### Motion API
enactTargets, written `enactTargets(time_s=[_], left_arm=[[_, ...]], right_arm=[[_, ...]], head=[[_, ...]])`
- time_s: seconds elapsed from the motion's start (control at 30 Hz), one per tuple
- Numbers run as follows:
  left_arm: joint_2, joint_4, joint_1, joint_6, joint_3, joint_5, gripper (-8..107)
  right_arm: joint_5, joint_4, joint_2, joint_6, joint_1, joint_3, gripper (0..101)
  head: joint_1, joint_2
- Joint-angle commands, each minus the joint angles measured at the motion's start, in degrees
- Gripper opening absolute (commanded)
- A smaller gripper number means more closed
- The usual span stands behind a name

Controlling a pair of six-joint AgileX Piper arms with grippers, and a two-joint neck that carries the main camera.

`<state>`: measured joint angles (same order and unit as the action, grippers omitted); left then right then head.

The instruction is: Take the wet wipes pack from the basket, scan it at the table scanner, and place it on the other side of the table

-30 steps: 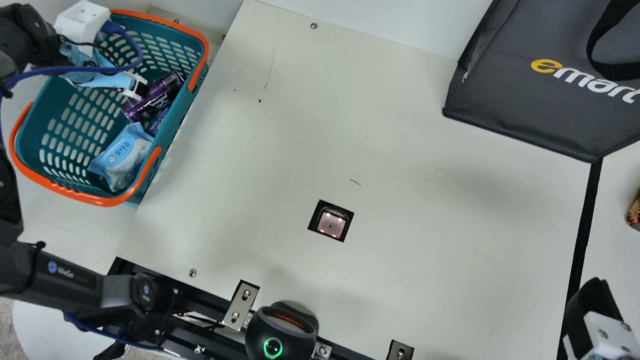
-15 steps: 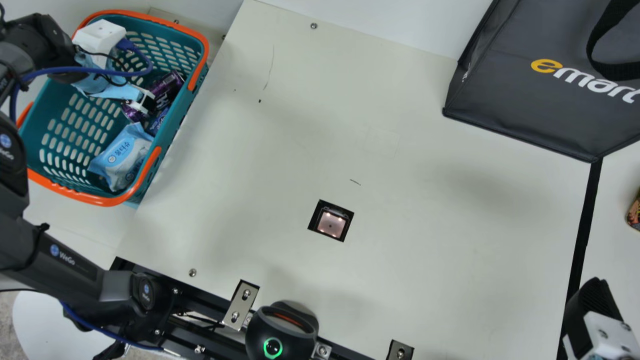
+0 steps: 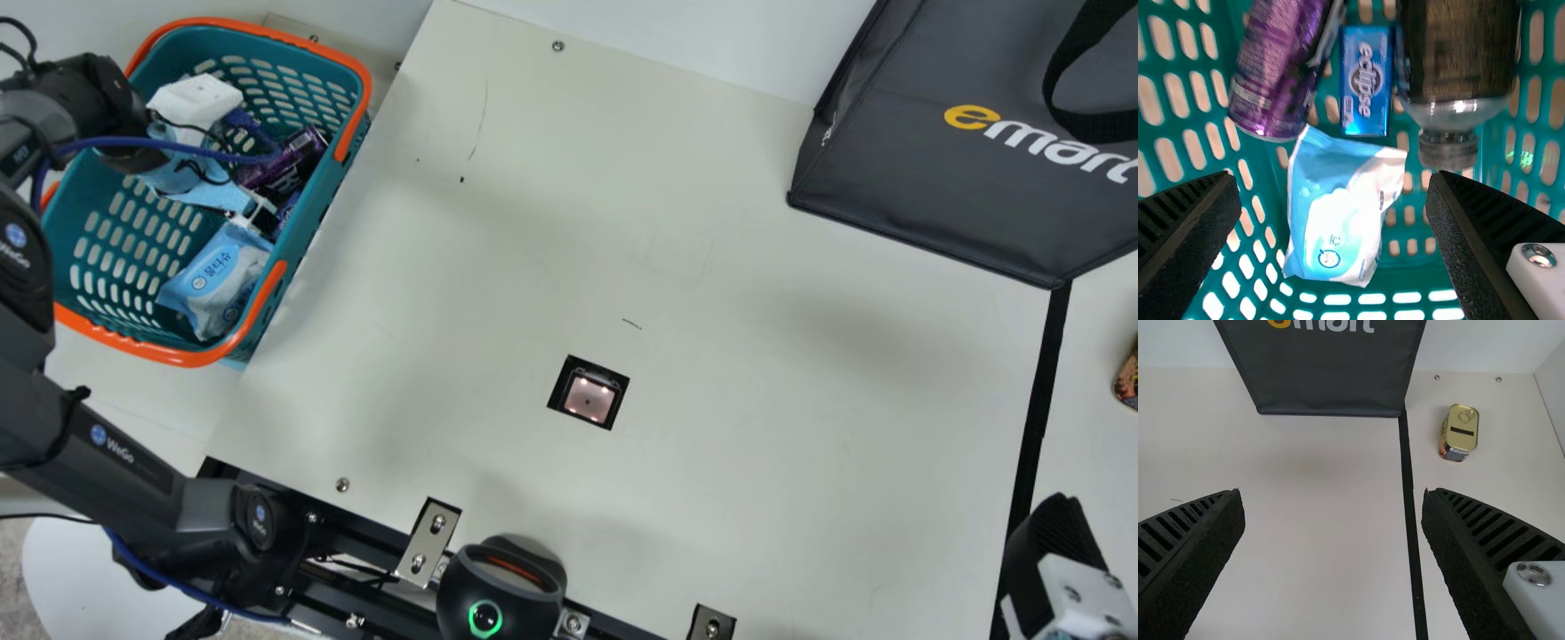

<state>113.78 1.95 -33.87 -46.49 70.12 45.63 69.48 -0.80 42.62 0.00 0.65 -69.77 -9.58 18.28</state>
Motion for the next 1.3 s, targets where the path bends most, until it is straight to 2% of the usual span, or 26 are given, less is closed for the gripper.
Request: enactTargets(time_s=[0.0, 0.33, 0.7, 1.27], left_arm=[[0.0, -0.5, -0.1, -1.0, -1.0, -0.5, 90], [-0.8, -3.4, -0.2, -4.0, -6.3, -4.5, 90], [0.1, -7.3, -1.1, -3.5, -11.0, -11.7, 90], [4.0, -10.4, -3.4, -4.5, -15.2, -20.2, 90]], right_arm=[[0.0, 0.0, 0.0, 0.0, 0.0, 0.0, 95], [0.0, 0.0, 0.0, 0.0, 0.0, 0.0, 95], [0.0, 0.0, 0.0, 0.0, 0.0, 0.0, 95], [0.0, 0.0, 0.0, 0.0, 0.0, 0.0, 95]], head=[[1.7, 0.1], [1.7, 0.1], [1.7, 0.1], [1.7, 0.1]])
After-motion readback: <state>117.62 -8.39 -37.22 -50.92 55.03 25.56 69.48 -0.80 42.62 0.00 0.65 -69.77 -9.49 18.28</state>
